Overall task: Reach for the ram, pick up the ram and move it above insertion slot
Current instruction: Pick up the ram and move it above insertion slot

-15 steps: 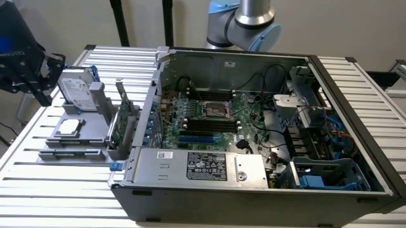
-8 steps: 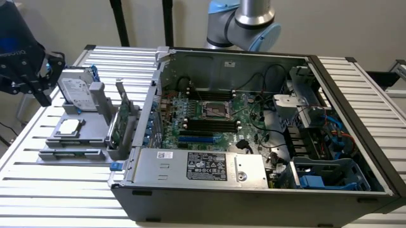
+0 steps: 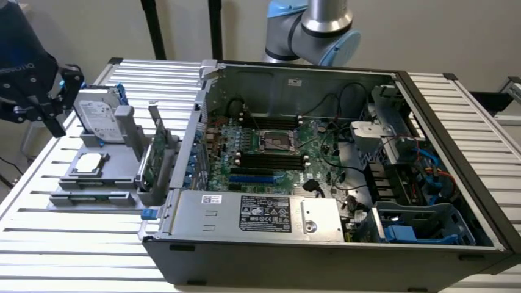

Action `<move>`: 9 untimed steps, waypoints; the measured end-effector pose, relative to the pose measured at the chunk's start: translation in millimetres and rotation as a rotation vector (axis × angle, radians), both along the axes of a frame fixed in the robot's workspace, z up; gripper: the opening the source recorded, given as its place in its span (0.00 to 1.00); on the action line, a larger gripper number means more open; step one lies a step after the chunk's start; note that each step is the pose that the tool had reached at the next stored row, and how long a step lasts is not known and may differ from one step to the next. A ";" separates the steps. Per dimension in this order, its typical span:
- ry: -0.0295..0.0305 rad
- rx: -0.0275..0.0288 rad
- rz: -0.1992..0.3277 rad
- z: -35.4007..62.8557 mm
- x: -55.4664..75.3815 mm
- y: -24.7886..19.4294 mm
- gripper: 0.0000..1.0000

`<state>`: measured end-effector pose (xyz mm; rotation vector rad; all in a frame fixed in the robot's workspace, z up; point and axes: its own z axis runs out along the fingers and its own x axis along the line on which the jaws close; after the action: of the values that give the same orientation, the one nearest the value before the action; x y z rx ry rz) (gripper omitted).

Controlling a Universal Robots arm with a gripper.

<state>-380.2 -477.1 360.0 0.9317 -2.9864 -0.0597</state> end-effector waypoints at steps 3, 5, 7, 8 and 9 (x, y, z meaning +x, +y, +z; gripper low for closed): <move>-0.0001 0.0001 0.054 -0.4 0.0 0.0 0.11; 0.0001 0.0000 0.092 -0.7 0.0 0.0 0.11; 0.0002 0.0000 0.128 -1.1 0.0 0.0 0.11; 0.0002 0.0000 0.146 -1.3 0.0 0.0 0.11; 0.0001 -0.0001 0.164 -1.6 0.0 0.0 0.11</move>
<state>-380.2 -477.1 358.4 1.1724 -2.8970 -0.0578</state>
